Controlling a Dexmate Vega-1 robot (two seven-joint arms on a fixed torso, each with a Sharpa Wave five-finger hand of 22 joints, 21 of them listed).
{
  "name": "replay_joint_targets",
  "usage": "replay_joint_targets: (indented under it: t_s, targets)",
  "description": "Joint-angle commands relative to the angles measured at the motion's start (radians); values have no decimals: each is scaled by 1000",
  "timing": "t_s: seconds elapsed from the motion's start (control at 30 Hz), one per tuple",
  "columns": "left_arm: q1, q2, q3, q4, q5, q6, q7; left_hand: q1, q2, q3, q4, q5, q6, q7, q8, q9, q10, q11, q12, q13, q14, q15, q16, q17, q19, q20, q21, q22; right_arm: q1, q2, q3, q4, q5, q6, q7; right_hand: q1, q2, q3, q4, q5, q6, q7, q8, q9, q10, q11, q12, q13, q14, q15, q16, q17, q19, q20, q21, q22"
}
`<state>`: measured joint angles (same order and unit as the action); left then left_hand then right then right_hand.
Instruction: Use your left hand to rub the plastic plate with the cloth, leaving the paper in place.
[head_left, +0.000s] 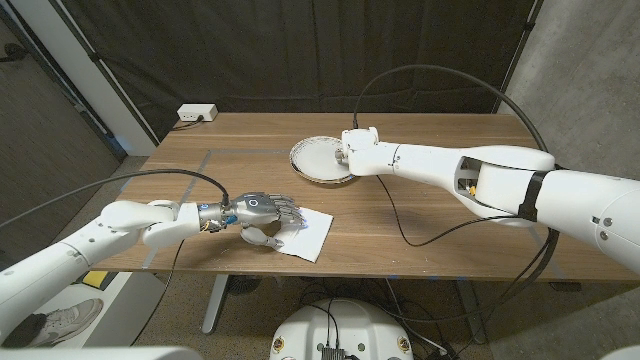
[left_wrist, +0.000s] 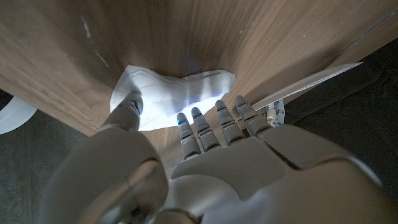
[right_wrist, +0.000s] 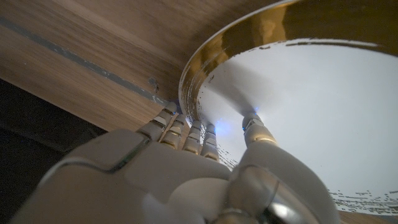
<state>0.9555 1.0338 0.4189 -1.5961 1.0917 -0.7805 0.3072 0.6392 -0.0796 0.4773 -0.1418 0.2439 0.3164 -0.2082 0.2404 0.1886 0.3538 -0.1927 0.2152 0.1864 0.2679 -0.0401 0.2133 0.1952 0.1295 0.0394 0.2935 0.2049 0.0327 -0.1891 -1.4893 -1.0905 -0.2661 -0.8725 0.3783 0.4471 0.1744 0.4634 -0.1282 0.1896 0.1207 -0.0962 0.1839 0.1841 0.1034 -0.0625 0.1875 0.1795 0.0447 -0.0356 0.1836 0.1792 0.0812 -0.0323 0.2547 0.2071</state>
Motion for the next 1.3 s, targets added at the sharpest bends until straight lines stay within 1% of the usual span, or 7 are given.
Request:
replay_joint_targets:
  t_s: [0.03,0.23,0.33,0.57,0.7,0.83,1.3]
  targets:
    - [-16,45,85,6,108,79,231,54,6,3,-4,12,121,23,41,2,92,4,16,1,65,-131,16,4,40,-8,19,4,-4,-16,10,-28,6,-4,-3,14,-3,-1,2,0,-7,2,5,5,-1,-1,8,3,-3,-26,0,2,-2,0,1,2]
    - [-36,60,129,15,135,116,326,144,48,25,1,0,383,52,116,-5,367,-6,46,2,238,-173,47,10,107,-31,57,6,-2,-15,8,-23,7,1,0,15,-3,-2,3,0,-9,1,5,5,-1,0,8,3,-3,-26,1,3,-1,1,1,3]
    - [-44,65,149,20,134,132,333,169,56,35,2,-13,470,72,136,-6,450,-4,49,3,284,-174,49,15,121,-39,67,6,-3,-18,11,-25,8,2,-4,15,-3,-3,4,0,-9,2,6,5,-2,-1,9,3,-2,-26,1,3,-1,1,2,3]
    - [-63,70,186,32,136,160,367,226,79,64,-1,-34,610,81,166,-7,597,-3,55,3,365,-180,51,18,145,-61,86,5,-3,-18,13,-23,10,6,-1,17,-3,-4,5,0,-11,2,6,5,-1,1,9,3,-2,-27,2,3,-1,0,2,3]
    - [-72,69,203,46,154,185,437,315,129,83,-18,-57,732,110,202,-4,726,4,71,5,430,-190,72,33,165,-69,101,4,-1,-15,14,-14,10,13,0,18,-3,-5,5,0,-11,1,7,5,-2,-2,9,3,-2,-27,2,3,0,0,2,3]
    - [-78,69,217,56,168,215,516,370,144,75,-26,-65,762,133,209,-2,782,4,82,9,484,-194,96,50,185,-81,115,5,1,-9,12,0,8,22,1,19,-3,-6,6,0,-12,2,7,5,-3,0,9,3,-2,-26,2,3,0,1,2,3]
    - [-113,25,218,117,126,345,763,408,160,69,-21,-60,764,136,207,2,790,-1,92,31,506,-197,99,59,193,-79,125,6,1,6,14,37,3,48,19,22,-4,-8,7,0,-13,2,9,5,-2,2,11,3,-3,-25,3,2,-1,1,3,3]
